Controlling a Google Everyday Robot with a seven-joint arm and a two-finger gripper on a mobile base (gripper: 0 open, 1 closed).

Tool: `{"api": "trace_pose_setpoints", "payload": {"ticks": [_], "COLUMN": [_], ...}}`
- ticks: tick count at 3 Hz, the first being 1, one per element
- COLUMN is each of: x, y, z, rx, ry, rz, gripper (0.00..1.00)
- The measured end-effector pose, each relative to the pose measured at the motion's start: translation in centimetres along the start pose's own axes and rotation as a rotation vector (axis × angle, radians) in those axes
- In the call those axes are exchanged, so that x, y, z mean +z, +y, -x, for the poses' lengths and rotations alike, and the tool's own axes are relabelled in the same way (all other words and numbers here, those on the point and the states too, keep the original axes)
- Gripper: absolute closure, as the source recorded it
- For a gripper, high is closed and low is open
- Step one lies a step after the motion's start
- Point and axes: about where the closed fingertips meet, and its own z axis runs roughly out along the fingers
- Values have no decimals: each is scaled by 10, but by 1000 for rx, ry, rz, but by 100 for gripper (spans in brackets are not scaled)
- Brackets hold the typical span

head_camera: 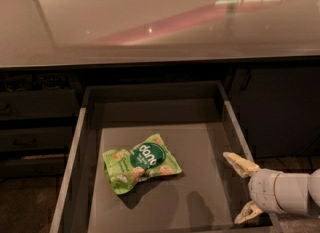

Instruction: Open top drawer

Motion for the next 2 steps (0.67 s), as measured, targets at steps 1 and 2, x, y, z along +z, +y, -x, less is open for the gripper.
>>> {"api": "trace_pose_setpoints", "payload": {"ticks": [1, 2], "x": [2, -5], "y": [-2, -36], "z": [-1, 1], "rx": [18, 36], "ry": [-9, 2], "rz": [9, -5], "gripper": [0, 0]}}
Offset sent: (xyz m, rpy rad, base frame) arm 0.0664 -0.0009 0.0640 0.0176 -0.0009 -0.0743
